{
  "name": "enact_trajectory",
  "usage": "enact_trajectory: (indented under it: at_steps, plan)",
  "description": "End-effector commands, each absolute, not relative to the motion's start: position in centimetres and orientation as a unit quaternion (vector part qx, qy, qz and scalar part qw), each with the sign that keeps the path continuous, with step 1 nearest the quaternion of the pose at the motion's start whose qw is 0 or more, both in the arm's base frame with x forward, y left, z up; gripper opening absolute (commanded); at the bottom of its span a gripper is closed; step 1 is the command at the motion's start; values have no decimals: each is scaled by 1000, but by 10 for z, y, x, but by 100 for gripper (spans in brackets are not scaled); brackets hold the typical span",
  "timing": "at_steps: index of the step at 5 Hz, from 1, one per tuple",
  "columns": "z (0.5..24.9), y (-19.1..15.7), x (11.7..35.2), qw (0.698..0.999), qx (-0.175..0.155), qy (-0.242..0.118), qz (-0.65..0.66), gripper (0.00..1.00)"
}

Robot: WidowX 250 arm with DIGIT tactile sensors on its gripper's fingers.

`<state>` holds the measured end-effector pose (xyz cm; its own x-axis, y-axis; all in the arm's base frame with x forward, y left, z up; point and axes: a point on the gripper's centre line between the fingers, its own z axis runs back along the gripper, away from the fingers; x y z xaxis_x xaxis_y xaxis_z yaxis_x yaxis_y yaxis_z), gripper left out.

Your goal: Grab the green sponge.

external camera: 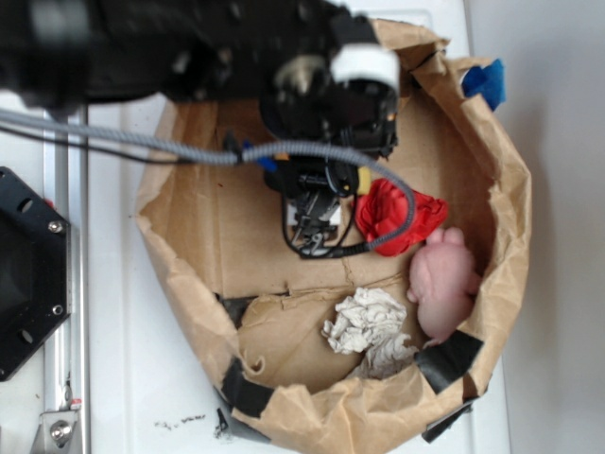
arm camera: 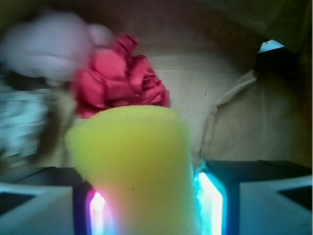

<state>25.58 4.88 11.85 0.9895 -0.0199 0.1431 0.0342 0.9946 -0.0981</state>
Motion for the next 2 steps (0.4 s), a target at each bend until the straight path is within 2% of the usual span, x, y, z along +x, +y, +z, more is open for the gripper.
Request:
enact_trajectory:
  at_steps: [1, 2]
  plan:
    - [168, 51, 258, 995, -34, -25, 89, 0]
    - [168, 48, 256, 995, -37, -37, 83, 0]
